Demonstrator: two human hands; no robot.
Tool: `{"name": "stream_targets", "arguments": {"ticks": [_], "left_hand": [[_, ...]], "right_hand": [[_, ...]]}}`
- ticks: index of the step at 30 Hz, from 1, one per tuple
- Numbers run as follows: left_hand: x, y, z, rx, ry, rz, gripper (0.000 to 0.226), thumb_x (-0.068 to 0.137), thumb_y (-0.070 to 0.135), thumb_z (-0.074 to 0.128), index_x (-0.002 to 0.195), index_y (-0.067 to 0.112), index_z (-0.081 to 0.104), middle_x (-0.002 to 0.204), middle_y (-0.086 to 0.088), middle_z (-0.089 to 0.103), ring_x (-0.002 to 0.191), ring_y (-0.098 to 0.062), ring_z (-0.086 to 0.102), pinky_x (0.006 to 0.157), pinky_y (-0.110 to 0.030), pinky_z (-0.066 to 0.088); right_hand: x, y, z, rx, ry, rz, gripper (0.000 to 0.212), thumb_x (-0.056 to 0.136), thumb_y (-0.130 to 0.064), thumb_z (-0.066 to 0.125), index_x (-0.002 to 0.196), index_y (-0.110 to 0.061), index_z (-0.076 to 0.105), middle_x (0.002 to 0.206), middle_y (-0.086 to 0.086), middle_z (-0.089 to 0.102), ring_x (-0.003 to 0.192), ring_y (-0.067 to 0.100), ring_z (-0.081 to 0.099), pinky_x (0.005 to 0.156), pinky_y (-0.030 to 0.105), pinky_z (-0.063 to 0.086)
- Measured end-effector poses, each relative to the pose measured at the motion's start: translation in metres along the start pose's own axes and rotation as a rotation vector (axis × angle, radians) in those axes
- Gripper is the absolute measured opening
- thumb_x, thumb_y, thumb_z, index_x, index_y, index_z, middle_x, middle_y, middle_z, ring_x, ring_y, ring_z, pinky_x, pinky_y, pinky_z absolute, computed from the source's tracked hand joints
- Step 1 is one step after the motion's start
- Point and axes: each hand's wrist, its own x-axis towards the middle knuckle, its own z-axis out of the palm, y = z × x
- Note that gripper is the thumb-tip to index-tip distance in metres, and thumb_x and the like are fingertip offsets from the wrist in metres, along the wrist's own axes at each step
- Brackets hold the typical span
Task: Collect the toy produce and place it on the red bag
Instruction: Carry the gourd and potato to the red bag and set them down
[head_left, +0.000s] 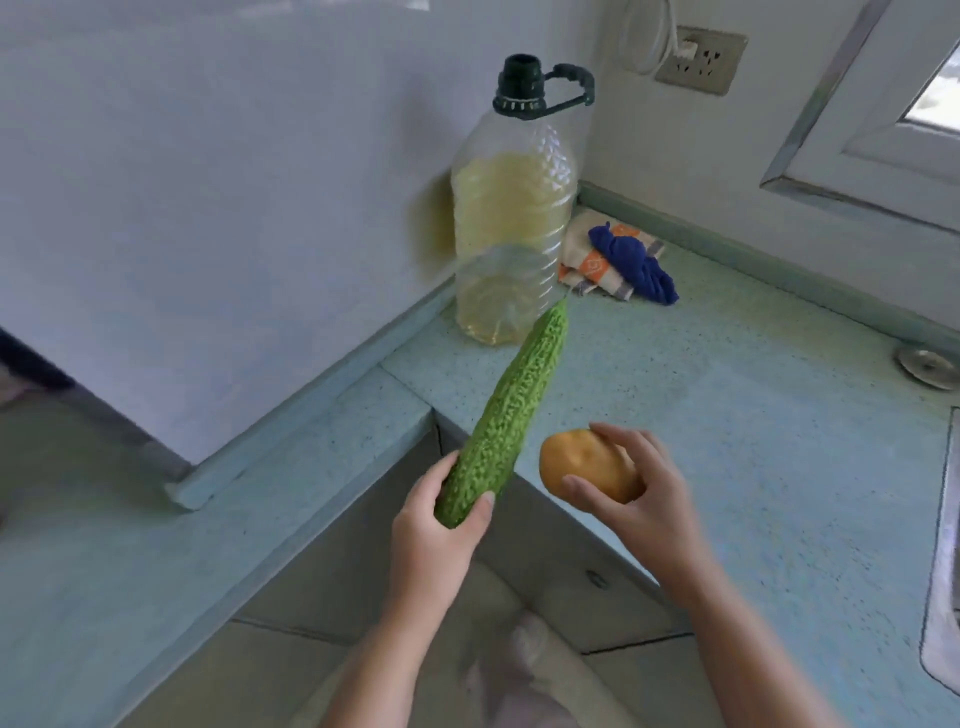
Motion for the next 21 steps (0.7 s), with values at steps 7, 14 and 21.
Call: {"name": "stream_targets", "arguments": {"ticks": [7, 14, 21], "left_hand": [[-0.061, 0.003, -0.075, -0.065, 0.266, -0.057, 0.04, 0.077, 0.015, 0.073, 0.109, 0.034, 0.057, 0.101, 0.023, 0.063, 0.092, 0.007, 0.059, 0.08, -0.016, 0.048], [-0.129, -0.014, -0.151, -0.037, 0.539, -0.103, 0.043, 0.075, 0.015, 0.075, 0.112, 0.03, 0.058, 0.107, 0.015, 0.064, 0.094, 0.006, 0.058, 0.079, -0.012, 0.046], [-0.192, -0.025, -0.208, -0.08, 0.75, -0.19, 0.047, 0.078, 0.018, 0.072, 0.122, 0.022, 0.056, 0.108, 0.008, 0.065, 0.093, 0.002, 0.06, 0.079, -0.021, 0.051]], "right_hand": [[-0.027, -0.056, 0.047, 0.077, -0.162, -0.161, 0.05, 0.063, -0.044, 0.077, 0.108, -0.039, 0.055, 0.108, -0.019, 0.05, 0.097, -0.009, 0.047, 0.072, 0.005, 0.038], [-0.065, -0.112, 0.113, 0.146, -0.388, -0.313, 0.047, 0.063, -0.038, 0.075, 0.105, -0.041, 0.053, 0.105, -0.019, 0.051, 0.094, -0.01, 0.048, 0.073, 0.003, 0.037], [-0.106, -0.16, 0.174, 0.197, -0.623, -0.416, 0.051, 0.061, -0.037, 0.076, 0.108, -0.036, 0.055, 0.105, -0.013, 0.052, 0.094, -0.01, 0.048, 0.074, 0.002, 0.037]]}}
